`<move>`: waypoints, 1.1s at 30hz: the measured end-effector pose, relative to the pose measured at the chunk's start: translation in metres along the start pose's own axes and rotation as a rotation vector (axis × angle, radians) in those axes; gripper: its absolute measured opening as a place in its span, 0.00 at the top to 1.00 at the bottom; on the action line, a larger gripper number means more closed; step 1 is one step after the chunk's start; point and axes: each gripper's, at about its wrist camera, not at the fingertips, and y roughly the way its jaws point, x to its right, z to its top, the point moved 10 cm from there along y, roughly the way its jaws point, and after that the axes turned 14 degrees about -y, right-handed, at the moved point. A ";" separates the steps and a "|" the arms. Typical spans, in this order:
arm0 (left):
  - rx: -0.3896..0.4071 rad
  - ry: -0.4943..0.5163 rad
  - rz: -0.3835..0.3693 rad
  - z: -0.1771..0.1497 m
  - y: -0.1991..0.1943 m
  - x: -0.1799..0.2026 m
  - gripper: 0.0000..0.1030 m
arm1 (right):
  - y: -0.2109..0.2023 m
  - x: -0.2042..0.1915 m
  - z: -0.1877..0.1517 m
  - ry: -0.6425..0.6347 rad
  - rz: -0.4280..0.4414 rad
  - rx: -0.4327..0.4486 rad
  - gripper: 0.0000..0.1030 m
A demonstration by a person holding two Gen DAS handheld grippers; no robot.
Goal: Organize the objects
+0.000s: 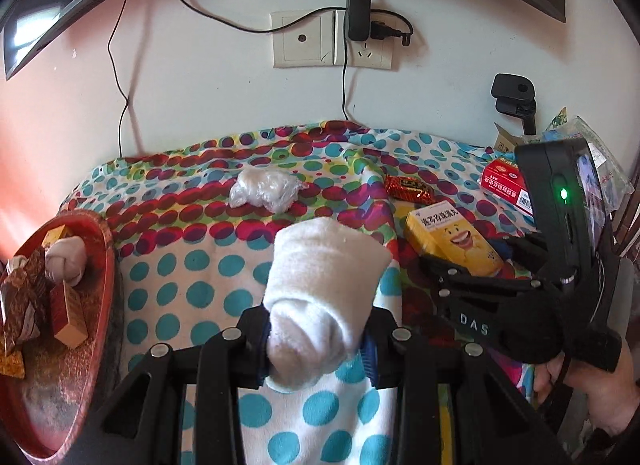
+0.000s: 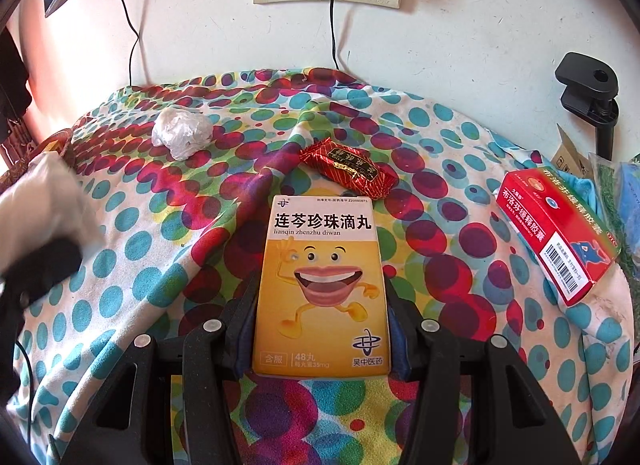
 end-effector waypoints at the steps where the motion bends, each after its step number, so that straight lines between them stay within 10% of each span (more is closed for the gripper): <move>1: 0.001 -0.004 -0.002 -0.004 -0.002 -0.002 0.66 | 0.000 -0.001 0.001 -0.001 -0.001 0.000 0.51; 33: 0.021 -0.223 -0.007 0.002 -0.064 -0.116 0.66 | -0.002 0.003 -0.002 -0.004 -0.006 -0.002 0.50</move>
